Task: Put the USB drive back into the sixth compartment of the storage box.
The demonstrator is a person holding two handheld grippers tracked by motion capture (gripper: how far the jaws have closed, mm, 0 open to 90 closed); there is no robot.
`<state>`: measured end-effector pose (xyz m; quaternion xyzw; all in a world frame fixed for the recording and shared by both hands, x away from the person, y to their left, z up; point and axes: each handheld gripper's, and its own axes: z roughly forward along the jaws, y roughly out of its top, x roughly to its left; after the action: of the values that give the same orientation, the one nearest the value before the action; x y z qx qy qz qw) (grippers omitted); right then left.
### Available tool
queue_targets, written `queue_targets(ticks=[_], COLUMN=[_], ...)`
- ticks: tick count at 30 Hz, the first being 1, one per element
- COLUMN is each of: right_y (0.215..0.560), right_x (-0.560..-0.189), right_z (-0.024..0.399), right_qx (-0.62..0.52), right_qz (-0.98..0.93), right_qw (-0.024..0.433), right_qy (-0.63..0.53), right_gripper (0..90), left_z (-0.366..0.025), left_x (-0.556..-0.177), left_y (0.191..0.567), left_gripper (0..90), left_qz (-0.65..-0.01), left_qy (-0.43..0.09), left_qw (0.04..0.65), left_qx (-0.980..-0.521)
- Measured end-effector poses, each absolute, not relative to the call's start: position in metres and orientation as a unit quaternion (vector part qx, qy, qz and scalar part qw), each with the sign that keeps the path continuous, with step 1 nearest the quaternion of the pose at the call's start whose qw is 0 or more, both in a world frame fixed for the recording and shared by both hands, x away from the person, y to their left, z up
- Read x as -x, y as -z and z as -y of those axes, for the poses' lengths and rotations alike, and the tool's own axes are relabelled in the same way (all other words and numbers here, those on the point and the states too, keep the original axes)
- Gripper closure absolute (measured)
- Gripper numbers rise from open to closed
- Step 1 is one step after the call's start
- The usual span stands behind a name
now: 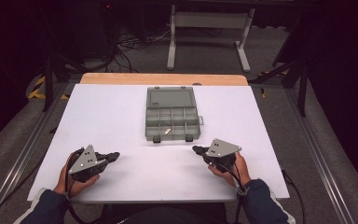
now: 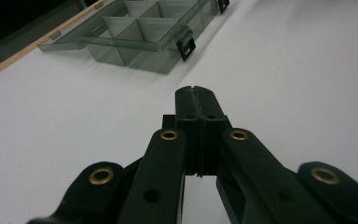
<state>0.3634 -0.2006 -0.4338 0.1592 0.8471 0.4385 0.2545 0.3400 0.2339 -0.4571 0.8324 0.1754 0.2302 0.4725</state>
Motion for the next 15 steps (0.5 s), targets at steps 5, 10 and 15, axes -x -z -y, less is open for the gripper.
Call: queue_targets(ticks=[5, 10, 15], right_y=[0.437, 0.437, 0.439], right_x=[-0.369, -0.375, -0.381], right_z=[0.206, 0.209, 0.217], right_qx=[-0.175, -0.184, -0.204], right_qz=[-0.848, -0.846, -0.844], right_qw=[0.249, 0.252, 0.256], right_qy=[-0.435, -0.431, -0.425], right_gripper=[90.0, 90.0, 90.0], left_z=[-0.232, -0.231, -0.228], left_x=[-0.352, -0.359, -0.373], left_y=[0.458, 0.457, 0.454], left_gripper=[90.0, 90.0, 90.0], left_qz=[-0.182, -0.182, -0.175], left_qy=[-0.222, -0.221, -0.222], left_qw=[0.469, 0.467, 0.462], left_qx=[-0.835, -0.837, -0.841])
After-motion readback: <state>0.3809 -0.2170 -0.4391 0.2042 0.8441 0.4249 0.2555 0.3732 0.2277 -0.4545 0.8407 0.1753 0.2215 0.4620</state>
